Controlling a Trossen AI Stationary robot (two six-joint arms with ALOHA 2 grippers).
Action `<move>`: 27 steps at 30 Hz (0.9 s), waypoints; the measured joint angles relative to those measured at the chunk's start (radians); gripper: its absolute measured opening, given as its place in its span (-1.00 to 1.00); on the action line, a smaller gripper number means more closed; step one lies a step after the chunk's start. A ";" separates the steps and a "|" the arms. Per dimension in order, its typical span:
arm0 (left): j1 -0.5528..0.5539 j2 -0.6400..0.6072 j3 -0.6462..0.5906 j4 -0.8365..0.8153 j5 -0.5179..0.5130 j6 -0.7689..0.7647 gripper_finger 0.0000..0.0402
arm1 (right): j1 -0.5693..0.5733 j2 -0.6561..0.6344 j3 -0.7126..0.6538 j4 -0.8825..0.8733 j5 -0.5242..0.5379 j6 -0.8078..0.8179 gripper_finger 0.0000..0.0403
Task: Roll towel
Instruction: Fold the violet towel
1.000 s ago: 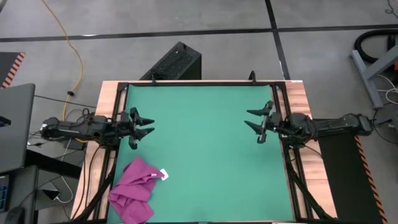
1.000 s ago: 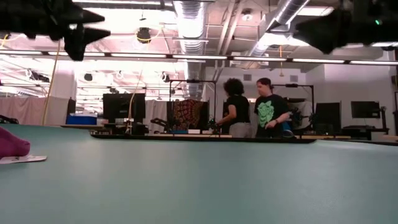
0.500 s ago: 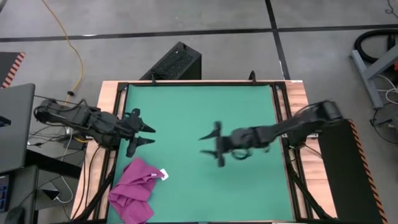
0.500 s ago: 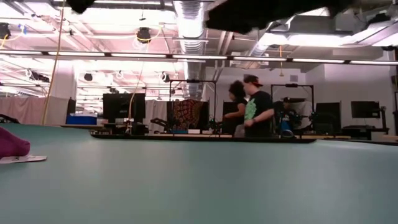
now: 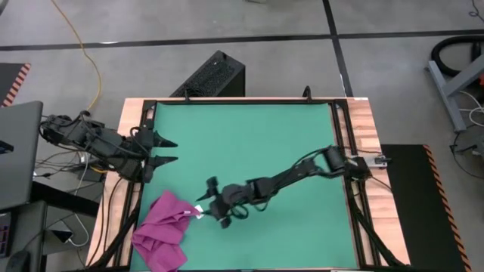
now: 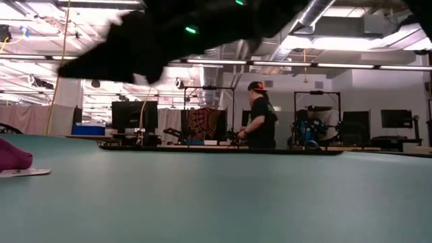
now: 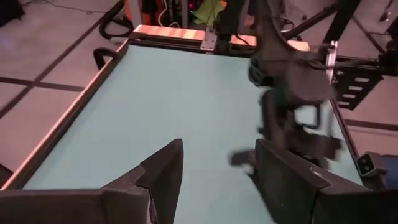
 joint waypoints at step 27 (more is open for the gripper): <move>0.000 0.009 0.000 -0.009 -0.045 0.004 -0.05 | -0.054 0.297 0.352 -0.254 -0.017 0.237 -0.08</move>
